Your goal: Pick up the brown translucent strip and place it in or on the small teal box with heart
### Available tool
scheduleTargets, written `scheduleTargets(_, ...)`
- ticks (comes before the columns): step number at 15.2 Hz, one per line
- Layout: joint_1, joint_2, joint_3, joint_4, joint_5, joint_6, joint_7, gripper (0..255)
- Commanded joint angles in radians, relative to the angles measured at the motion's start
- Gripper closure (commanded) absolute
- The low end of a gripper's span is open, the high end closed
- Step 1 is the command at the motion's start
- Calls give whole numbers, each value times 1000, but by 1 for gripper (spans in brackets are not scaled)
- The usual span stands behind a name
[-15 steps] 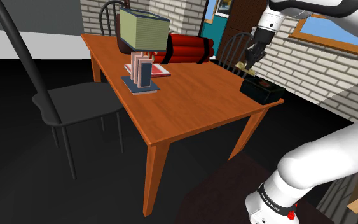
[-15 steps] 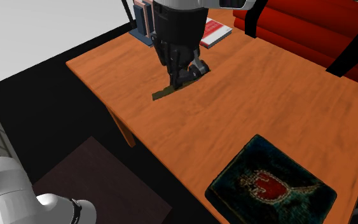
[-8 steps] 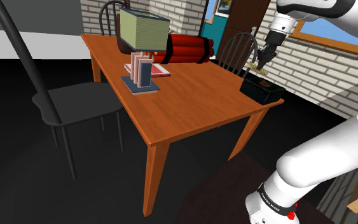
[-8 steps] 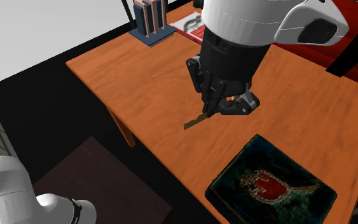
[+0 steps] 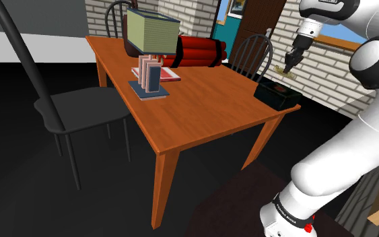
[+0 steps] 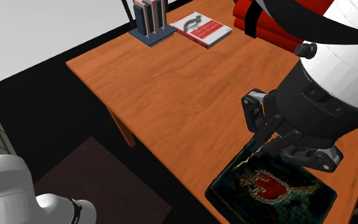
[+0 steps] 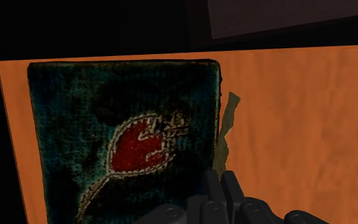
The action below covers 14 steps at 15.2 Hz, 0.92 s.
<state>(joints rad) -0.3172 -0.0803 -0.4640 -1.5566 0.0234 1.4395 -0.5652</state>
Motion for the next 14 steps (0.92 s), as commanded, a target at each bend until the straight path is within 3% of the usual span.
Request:
scheduleTargets(1,-24,58,-34,59,22,-10,-59,255)
scheduleTargets(4,-78,171,-85,184,76,-42,-154,255)
scheduleTargets(14,-62,115,-72,-17,46,111,-142,255)
